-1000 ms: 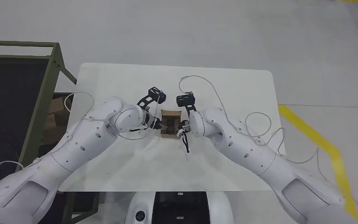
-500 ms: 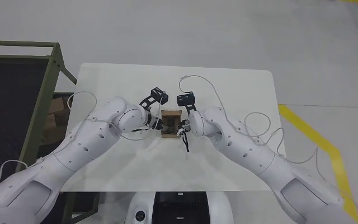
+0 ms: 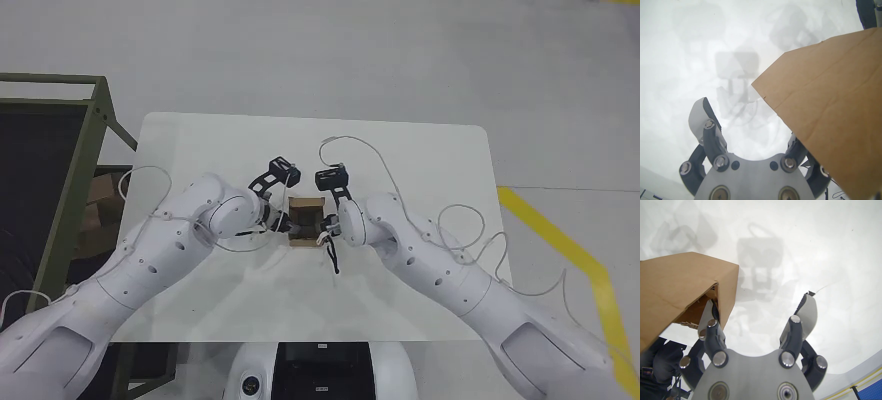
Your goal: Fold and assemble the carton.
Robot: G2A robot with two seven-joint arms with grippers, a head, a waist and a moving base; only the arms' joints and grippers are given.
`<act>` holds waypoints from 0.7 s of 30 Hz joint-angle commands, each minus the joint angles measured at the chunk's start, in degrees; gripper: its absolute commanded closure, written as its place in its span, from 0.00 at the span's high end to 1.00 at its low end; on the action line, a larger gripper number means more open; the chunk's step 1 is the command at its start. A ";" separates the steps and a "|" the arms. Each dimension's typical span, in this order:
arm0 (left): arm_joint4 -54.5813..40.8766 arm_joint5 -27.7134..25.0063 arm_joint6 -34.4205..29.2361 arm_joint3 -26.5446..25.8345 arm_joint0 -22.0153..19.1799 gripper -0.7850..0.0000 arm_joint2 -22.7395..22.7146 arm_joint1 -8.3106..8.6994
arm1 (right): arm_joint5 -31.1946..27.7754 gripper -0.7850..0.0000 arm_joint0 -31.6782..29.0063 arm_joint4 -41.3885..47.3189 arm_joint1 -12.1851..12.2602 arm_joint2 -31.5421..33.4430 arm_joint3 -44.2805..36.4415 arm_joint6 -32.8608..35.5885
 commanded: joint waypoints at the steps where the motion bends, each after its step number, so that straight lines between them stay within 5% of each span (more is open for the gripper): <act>1: -0.04 -0.09 -0.24 -0.20 0.32 0.89 -0.40 0.02 | -0.14 0.81 -0.07 -0.28 -0.10 0.12 -0.02 0.15; 8: -0.46 -0.71 -1.38 -1.05 1.55 0.87 -2.02 0.19 | -0.73 0.88 -0.56 -1.50 -0.45 0.73 -0.48 0.73; 15: -0.95 -1.06 -2.61 -2.10 3.34 0.83 -3.63 0.49 | -1.93 0.83 -1.15 -2.97 -0.60 1.68 -1.65 1.31; 21: -0.62 -0.84 -3.46 -3.37 4.24 0.97 -4.55 0.55 | -2.81 0.91 -1.98 -3.71 -0.78 2.58 -1.94 1.23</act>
